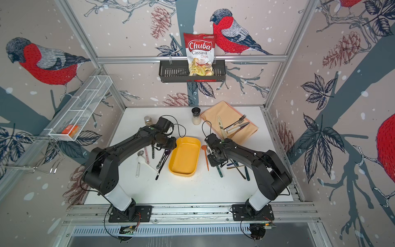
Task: Put the spoon into the storage box
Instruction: Move the storage box to the center of the board.
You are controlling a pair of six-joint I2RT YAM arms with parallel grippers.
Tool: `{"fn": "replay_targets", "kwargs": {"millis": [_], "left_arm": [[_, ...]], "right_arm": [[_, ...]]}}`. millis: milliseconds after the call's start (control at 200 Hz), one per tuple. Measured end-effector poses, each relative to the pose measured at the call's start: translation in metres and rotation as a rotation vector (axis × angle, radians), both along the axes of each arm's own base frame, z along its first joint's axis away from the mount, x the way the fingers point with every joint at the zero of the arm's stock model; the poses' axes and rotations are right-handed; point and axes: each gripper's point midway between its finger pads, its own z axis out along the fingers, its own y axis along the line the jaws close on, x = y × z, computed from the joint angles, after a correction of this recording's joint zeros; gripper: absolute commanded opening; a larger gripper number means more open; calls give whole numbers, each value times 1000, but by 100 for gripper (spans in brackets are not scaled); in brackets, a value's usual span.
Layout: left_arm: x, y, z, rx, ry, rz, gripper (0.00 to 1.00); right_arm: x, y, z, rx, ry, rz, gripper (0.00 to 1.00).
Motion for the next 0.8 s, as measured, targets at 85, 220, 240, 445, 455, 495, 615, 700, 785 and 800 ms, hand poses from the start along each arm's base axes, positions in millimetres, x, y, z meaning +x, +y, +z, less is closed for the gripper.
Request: {"fn": "replay_targets", "kwargs": {"millis": [85, 220, 240, 445, 455, 495, 615, 700, 785, 800], "left_arm": [[0, -5, -5, -22, 30, 14, 43], [2, -13, -10, -65, 67, 45, 40], [2, -14, -11, -67, 71, 44, 39], [7, -21, -21, -83, 118, 102, 31], [7, -21, -21, -84, 121, 107, 30], [7, -20, -22, -88, 128, 126, 29], [6, -22, -22, -117, 143, 191, 26], [5, -22, -21, -148, 153, 248, 25], [3, -23, -19, -186, 157, 306, 23], [4, -23, -19, -192, 156, 315, 23]], "right_arm": [[11, -4, 15, 32, -35, -44, 10], [32, -8, 43, 86, -87, -109, 10], [36, -7, 47, 92, -95, -115, 10], [63, 11, 79, 158, -143, -131, 10], [64, 12, 79, 159, -142, -131, 10], [67, 14, 81, 159, -141, -132, 11], [77, 24, 89, 171, -148, -124, 10], [80, 33, 96, 197, -153, -112, 10], [81, 41, 103, 224, -156, -105, 10], [81, 42, 104, 227, -156, -103, 10]]}}
